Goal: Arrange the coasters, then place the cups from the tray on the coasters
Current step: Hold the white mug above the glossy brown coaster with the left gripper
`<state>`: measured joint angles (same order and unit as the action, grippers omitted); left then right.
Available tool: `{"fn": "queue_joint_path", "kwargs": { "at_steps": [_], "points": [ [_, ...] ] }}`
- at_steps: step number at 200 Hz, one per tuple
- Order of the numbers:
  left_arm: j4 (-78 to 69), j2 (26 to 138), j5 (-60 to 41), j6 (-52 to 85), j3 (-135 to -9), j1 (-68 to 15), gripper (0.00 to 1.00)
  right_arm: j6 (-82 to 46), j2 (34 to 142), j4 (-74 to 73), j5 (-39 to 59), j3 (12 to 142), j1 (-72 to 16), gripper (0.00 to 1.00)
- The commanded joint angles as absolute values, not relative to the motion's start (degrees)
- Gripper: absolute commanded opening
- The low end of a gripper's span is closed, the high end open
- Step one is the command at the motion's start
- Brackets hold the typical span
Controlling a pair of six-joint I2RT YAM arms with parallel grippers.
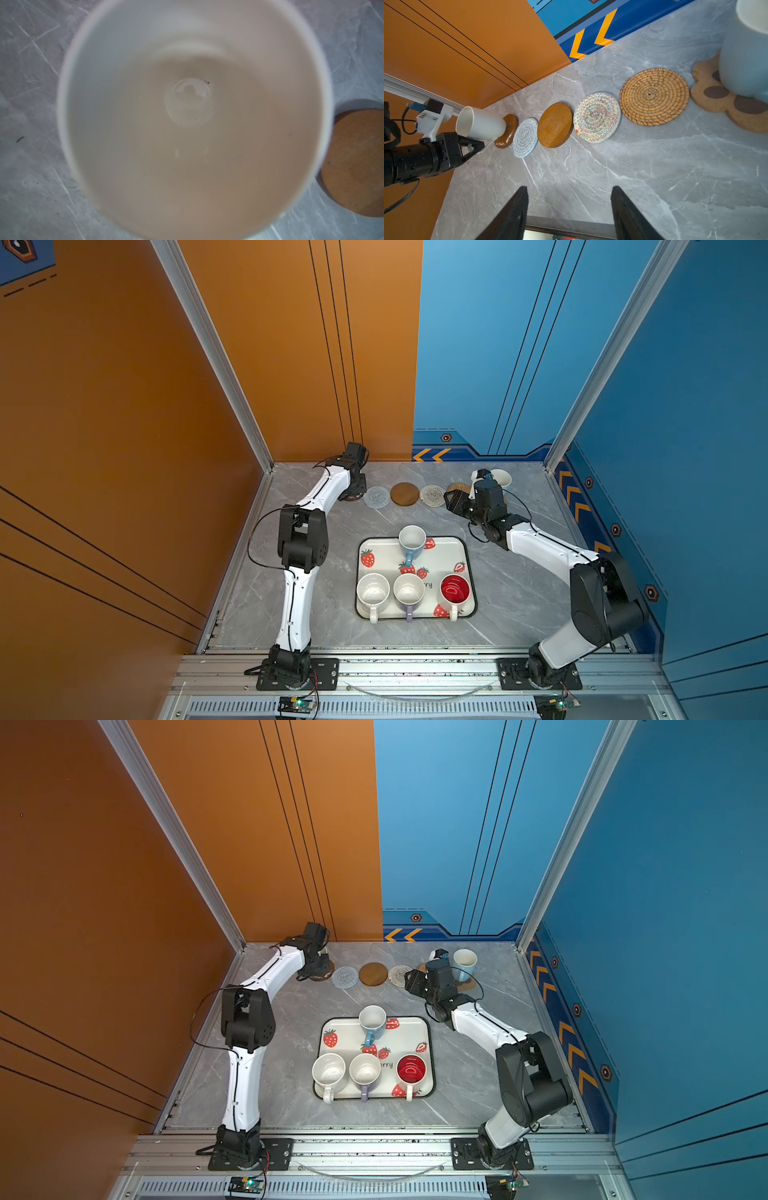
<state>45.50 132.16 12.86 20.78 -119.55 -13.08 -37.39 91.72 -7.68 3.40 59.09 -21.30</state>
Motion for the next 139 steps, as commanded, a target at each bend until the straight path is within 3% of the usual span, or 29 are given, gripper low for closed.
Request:
{"fn": "queue_joint_path", "kwargs": {
  "at_steps": [1,139],
  "points": [
    [43.8,132.2,12.3,20.7,-122.0,-12.8,0.0,-37.8,93.1,-6.9,4.6,61.0,-21.0,0.62],
    [43.8,131.5,12.1,20.6,-119.3,-12.3,0.0,-38.0,94.0,-6.5,5.4,62.0,-21.1,0.61]
  ]
}}
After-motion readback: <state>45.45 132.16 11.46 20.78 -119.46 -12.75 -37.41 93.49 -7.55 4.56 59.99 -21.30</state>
